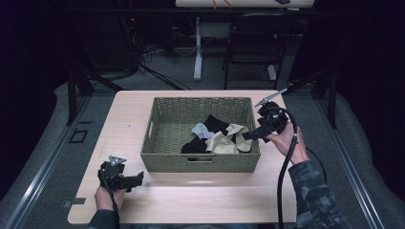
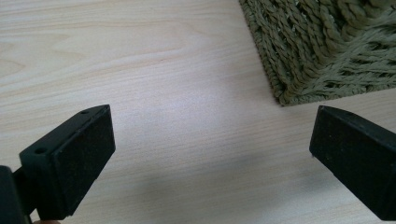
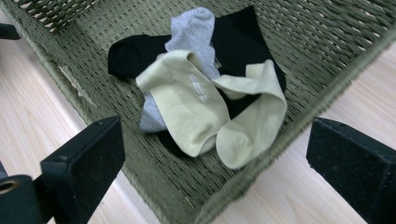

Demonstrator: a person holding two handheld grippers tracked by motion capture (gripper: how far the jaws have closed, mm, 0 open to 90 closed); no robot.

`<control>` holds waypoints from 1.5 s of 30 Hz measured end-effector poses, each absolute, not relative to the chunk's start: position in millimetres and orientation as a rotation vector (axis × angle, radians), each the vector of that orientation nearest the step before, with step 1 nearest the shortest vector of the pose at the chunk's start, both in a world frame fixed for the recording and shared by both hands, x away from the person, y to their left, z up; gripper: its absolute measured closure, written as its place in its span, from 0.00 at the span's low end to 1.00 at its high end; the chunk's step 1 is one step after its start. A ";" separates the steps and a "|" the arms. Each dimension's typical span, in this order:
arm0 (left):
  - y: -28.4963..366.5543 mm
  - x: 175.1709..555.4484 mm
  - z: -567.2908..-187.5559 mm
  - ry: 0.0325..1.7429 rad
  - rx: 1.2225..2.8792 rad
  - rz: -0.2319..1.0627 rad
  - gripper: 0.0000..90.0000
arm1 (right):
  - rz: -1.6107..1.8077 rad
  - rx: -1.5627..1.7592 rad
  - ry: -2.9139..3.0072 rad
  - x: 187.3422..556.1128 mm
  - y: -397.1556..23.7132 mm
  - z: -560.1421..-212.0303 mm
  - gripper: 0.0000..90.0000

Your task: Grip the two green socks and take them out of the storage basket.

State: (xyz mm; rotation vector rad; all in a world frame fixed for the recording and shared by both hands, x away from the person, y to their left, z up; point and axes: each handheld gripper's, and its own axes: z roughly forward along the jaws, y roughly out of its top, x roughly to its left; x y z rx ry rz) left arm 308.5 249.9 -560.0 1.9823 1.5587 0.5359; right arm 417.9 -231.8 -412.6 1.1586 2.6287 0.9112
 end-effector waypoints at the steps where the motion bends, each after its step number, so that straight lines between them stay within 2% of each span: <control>1: 249.8 308.7 -560.2 1.556 1.983 0.535 0.00 | 0.917 1.160 2.630 419.7 -228.8 -412.5 0.05; 16: 250.7 311.4 -561.1 1.546 1.992 0.520 0.00 | 0.841 1.111 2.753 452.1 -178.9 -428.3 0.11; 32: 249.8 313.0 -561.5 1.538 2.005 0.513 0.00 | 0.724 1.088 2.835 477.8 -144.5 -448.0 0.20; 45: 249.2 313.7 -560.7 1.528 2.009 0.508 0.00 | 0.602 1.119 2.878 487.2 -115.7 -473.3 0.16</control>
